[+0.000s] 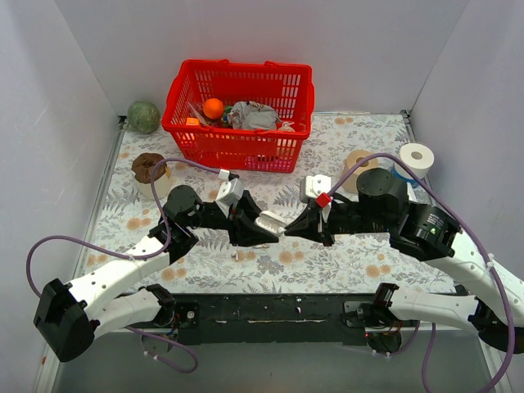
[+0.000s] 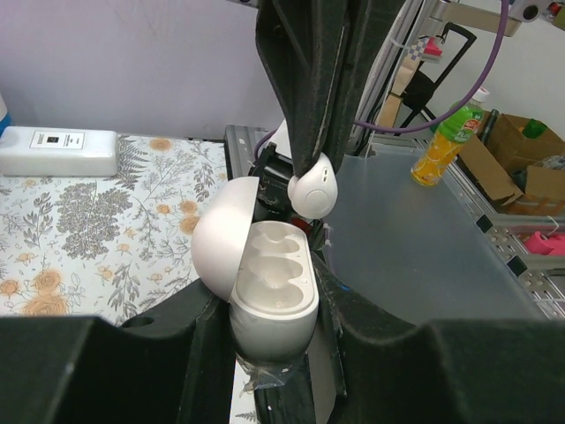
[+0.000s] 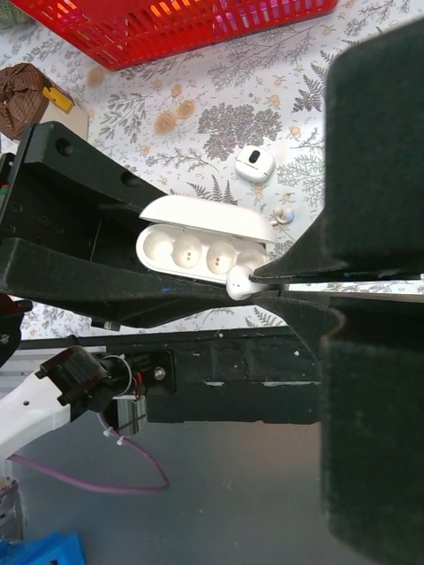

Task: Insert the wireless bluetooth earbuds into the charging case
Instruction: Place the earbud in the charging case.

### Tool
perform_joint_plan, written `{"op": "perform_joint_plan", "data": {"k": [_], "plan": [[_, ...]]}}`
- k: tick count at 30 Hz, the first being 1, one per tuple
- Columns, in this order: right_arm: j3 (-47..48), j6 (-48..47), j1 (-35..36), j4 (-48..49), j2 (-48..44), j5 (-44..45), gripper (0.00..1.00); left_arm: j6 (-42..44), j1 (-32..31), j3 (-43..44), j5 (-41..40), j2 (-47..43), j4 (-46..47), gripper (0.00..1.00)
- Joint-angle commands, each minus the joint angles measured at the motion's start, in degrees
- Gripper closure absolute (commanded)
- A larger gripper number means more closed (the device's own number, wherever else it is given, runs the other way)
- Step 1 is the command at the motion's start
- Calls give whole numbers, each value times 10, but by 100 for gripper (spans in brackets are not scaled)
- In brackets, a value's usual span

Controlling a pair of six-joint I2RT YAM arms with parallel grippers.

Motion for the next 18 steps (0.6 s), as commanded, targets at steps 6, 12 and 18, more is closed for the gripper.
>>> {"op": "perform_joint_plan", "data": {"k": [6, 12, 18], "plan": [[-7, 20, 3, 70, 7, 5, 99, -5, 2, 10, 0, -15, 25, 100], [-8, 20, 2, 71, 17, 8, 99, -5, 2, 8, -3, -16, 29, 100], [-15, 19, 2, 63, 19, 18, 99, -6, 2, 10, -11, -18, 36, 100]]}}
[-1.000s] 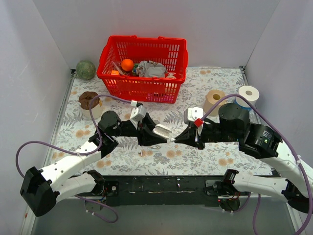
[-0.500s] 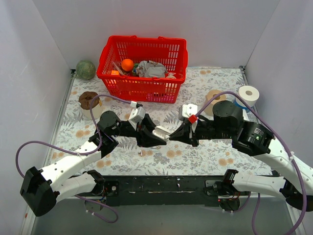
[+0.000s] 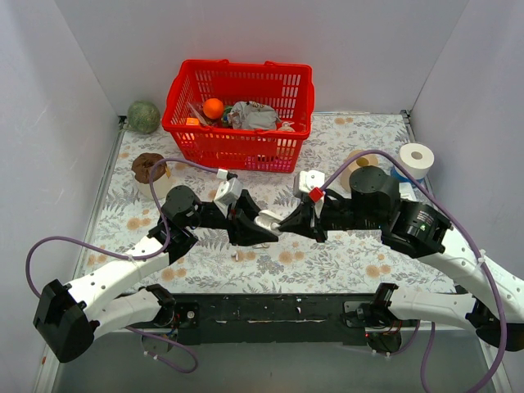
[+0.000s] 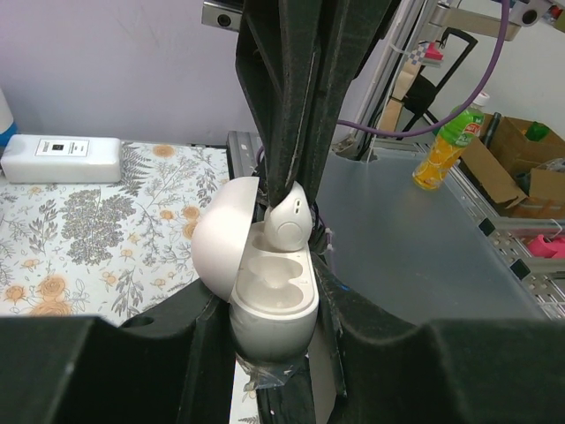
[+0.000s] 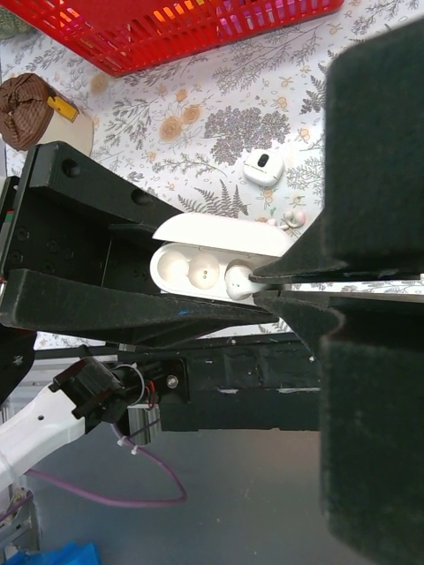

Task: Insert the wireless bluetooth earbuds into the charging case
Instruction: Place the earbud in the charging case.

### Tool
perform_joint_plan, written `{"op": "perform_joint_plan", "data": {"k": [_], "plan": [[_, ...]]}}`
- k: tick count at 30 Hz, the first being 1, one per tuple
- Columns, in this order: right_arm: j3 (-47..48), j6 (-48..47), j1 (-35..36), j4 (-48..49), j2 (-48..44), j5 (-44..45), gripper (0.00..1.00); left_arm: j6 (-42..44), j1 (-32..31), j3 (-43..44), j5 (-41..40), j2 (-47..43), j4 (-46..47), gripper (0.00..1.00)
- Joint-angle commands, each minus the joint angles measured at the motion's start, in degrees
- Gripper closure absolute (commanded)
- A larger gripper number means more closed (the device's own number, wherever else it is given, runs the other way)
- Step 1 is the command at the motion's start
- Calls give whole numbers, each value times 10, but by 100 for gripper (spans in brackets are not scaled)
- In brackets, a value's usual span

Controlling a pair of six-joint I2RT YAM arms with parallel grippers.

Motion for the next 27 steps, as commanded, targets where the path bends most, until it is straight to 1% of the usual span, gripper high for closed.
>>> {"op": "perform_joint_plan", "data": {"k": [1, 10, 11, 13, 14, 16, 20, 23, 24, 25, 26, 27], "plan": [[-8, 1, 3, 16, -3, 12, 99, 0, 2, 11, -13, -16, 22, 100], [-15, 11, 2, 6, 2, 19, 99, 4, 2, 11, -29, -18, 25, 100], [-16, 13, 2, 9, 1, 22, 86, 6, 2, 9, -32, -18, 25, 100], [-14, 23, 2, 14, -4, 30, 72, 7, 2, 7, -34, -21, 23, 100], [-12, 26, 2, 20, -6, 35, 62, 8, 2, 5, -37, -22, 23, 100], [-5, 33, 3, 22, -9, 50, 52, 9, 2, 0, -45, -27, 23, 100], [13, 45, 2, 28, -17, 65, 45, 12, 2, -14, -58, -37, 18, 100], [25, 50, 2, 30, -36, 103, 43, 25, 2, -21, -82, -51, 4, 100], [19, 55, 2, 42, -58, 154, 43, 31, 2, -24, -95, -56, -6, 100], [7, 60, 2, 55, -72, 185, 43, 37, 2, -24, -126, -62, -33, 100], [-33, 69, 1, 71, -89, 209, 43, 45, 2, -24, -147, -69, -52, 100], [-55, 76, 2, 100, -118, 278, 43, 57, 2, -26, -166, -89, -68, 100]]}}
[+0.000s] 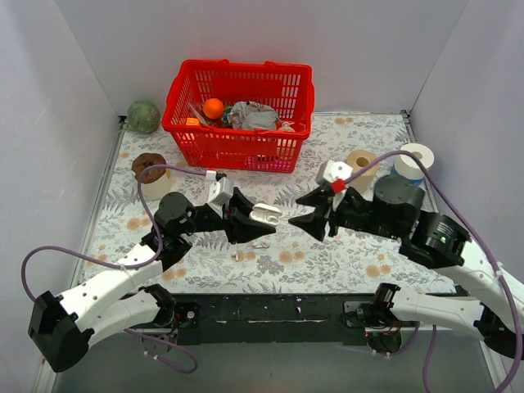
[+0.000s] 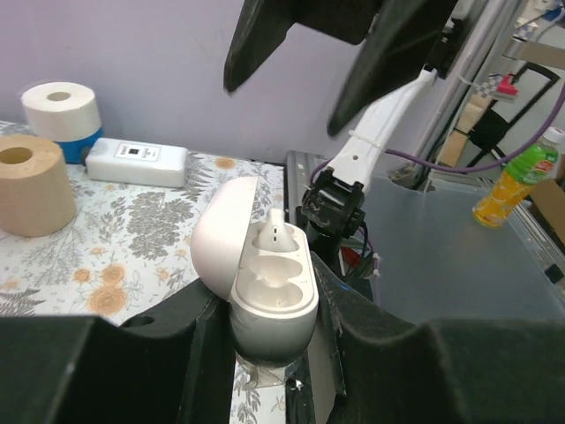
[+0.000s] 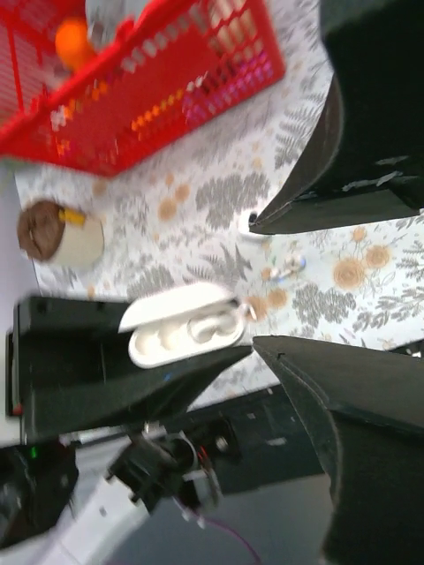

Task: Insert the wireless bluetooth earbuds into the charging case
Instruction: Place the earbud in the charging case, then pick up the earbud from the center of the board.

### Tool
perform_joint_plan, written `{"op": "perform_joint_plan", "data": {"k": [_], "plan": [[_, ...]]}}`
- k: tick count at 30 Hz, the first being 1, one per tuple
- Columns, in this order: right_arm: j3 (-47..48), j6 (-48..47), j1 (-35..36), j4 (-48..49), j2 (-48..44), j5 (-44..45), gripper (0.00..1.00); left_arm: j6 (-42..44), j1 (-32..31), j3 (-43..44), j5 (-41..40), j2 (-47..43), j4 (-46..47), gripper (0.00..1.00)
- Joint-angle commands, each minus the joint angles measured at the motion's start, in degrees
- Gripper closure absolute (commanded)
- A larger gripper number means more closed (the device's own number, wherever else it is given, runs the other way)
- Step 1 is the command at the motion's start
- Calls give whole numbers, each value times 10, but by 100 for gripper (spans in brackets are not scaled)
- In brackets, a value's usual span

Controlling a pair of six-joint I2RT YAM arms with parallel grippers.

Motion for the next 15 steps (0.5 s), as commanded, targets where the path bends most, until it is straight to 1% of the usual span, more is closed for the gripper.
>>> {"op": "perform_joint_plan", "data": {"k": [1, 3, 5, 6, 10, 12, 13, 14, 15], "plan": [[-64, 35, -2, 94, -87, 191, 43, 43, 0, -8, -116, -62, -81, 100], [-121, 56, -2, 98, -84, 225, 43, 51, 0, -26, -149, -107, -97, 100], [-162, 74, -6, 108, -57, 213, 43, 50, 0, -41, -185, -140, -112, 100], [-207, 99, -7, 121, -46, 189, 43, 50, 0, -48, -193, -170, -114, 100], [-302, 143, -9, 249, 14, 128, 49, 34, 0, -78, -219, -221, -126, 100], [-313, 151, -9, 272, 78, 102, 52, 28, 0, -85, -227, -235, -133, 100], [-308, 150, -9, 277, 103, 101, 56, 24, 0, -87, -230, -245, -137, 100], [-303, 151, -9, 281, 146, 82, 57, 22, 0, -91, -231, -250, -140, 100], [-300, 151, -9, 285, 163, 82, 58, 21, 0, -92, -238, -253, -144, 100]]}}
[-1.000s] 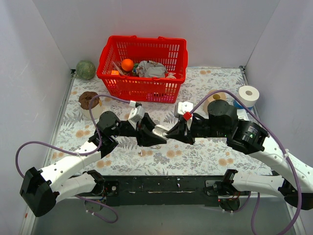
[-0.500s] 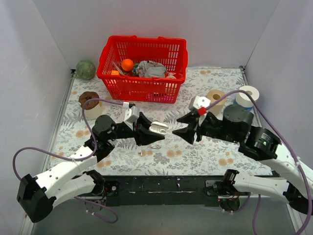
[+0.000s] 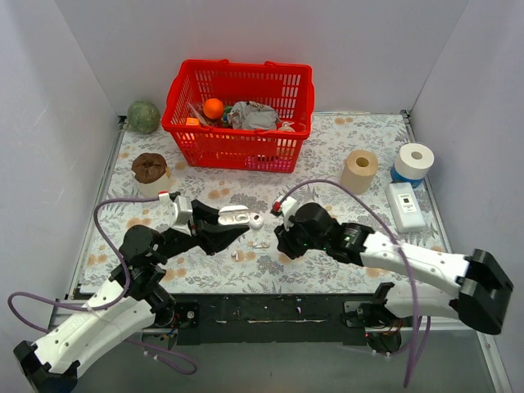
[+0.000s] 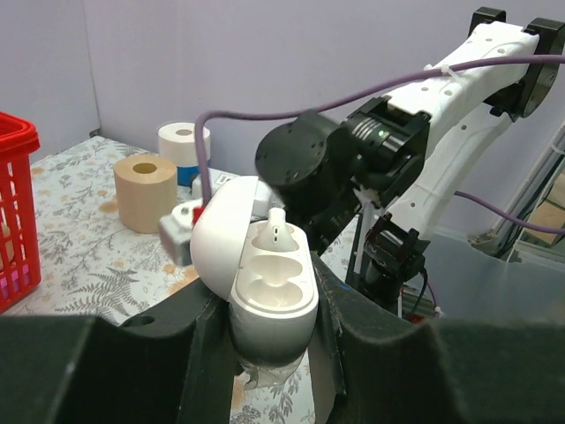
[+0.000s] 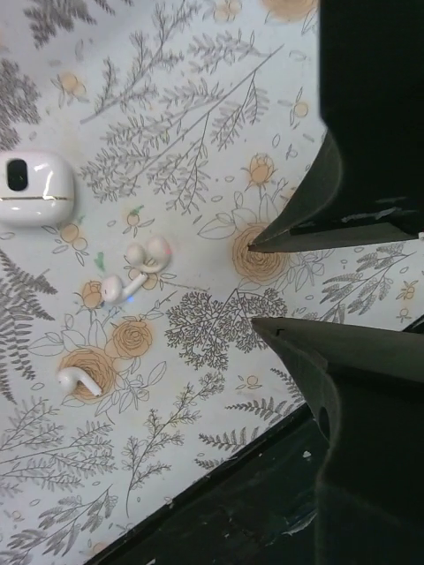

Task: Insert the wireless bluetooth earbuds into the charging case
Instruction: Pick up the earbud from the center of the board.

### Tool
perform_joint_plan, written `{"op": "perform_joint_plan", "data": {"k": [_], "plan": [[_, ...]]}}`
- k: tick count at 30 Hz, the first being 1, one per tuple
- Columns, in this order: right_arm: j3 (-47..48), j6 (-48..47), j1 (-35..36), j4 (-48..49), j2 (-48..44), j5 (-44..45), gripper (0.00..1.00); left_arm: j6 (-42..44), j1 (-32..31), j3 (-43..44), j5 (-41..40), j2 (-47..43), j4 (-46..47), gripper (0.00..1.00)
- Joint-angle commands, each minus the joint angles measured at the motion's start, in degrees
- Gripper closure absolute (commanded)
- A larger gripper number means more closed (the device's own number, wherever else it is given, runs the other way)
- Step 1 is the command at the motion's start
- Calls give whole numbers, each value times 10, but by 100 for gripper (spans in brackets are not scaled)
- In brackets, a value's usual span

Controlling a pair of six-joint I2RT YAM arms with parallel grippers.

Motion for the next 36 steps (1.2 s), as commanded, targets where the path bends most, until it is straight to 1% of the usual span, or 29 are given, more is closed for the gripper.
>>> {"op": "perform_joint_plan", "data": {"k": [1, 6, 7, 9, 10, 12, 16, 19, 26, 36], "plan": [[18, 28, -1, 99, 74, -40, 59, -10, 0, -15, -44, -20, -35, 100], [28, 17, -4, 141, 149, -10, 65, -14, 0, -26, -54, -39, -40, 100], [34, 16, -8, 140, 160, -14, 67, -14, 0, -26, -58, -42, -44, 100], [45, 13, -9, 151, 186, -23, 70, -13, 0, -27, -55, -48, -47, 100], [48, 12, -10, 157, 193, -42, 73, -11, 0, -27, -56, -49, -53, 100], [58, 9, -10, 163, 214, -61, 73, -9, 0, -26, -58, -56, -60, 100], [76, 3, -12, 149, 248, -75, 62, -4, 0, -28, -62, -68, -75, 100], [80, 1, -18, 148, 260, -78, 59, -4, 0, -30, -62, -75, -82, 100], [83, -17, -26, 123, 269, -81, 59, 1, 0, -32, -62, -78, -86, 100], [87, -22, -40, 126, 298, -103, 56, -9, 0, -35, -49, -64, -74, 100]]}}
